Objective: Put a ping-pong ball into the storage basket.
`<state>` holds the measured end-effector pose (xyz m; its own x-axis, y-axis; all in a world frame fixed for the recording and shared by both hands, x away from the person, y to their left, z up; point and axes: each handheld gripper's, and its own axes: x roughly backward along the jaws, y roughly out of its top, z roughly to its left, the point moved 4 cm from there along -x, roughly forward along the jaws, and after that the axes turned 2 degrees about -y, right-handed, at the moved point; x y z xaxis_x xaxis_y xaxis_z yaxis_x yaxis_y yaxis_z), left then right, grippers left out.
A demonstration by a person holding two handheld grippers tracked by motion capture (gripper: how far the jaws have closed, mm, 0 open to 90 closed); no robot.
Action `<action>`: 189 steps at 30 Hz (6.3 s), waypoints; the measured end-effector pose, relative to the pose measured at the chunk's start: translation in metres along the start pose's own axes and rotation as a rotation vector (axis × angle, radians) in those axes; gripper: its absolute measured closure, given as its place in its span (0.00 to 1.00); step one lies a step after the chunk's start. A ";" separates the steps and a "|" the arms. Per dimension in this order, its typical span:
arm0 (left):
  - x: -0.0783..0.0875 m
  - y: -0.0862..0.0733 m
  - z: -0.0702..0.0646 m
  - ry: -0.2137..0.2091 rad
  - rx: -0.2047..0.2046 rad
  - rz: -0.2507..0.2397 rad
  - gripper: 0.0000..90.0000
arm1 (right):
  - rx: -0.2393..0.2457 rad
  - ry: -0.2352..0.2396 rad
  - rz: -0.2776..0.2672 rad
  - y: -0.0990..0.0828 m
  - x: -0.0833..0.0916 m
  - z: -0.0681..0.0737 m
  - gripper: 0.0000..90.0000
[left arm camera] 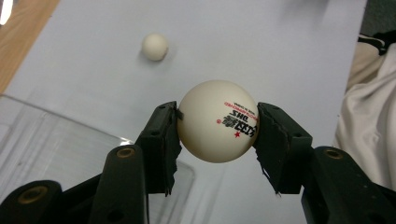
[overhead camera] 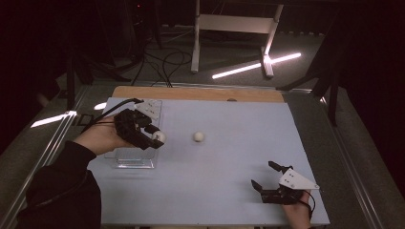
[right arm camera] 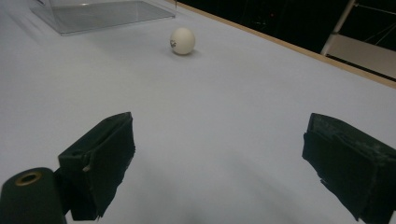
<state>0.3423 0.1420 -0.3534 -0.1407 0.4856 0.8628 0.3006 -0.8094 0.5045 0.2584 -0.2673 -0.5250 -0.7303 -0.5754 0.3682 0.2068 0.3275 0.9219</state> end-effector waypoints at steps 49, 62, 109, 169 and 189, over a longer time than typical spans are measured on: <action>-0.041 -0.039 0.066 0.252 0.322 -0.017 0.58 | -0.002 0.020 0.007 -0.002 -0.001 0.000 0.10; -0.059 -0.052 0.070 0.235 0.351 0.004 0.58 | 0.000 0.018 0.007 -0.002 -0.001 0.000 0.10; -0.108 -0.078 0.079 0.173 0.434 0.121 0.57 | -0.003 0.013 0.022 -0.003 -0.001 -0.001 0.10; -0.069 -0.038 0.054 0.079 0.385 -0.014 0.01 | -0.001 0.012 0.027 -0.004 -0.002 0.000 0.10; -0.070 -0.015 0.044 0.059 0.351 -0.034 0.01 | 0.002 0.012 0.026 -0.003 -0.001 0.000 0.10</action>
<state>0.3894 0.1351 -0.4229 -0.2073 0.4826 0.8510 0.5994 -0.6248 0.5003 0.2584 -0.2675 -0.5285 -0.7167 -0.5755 0.3937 0.2245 0.3441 0.9117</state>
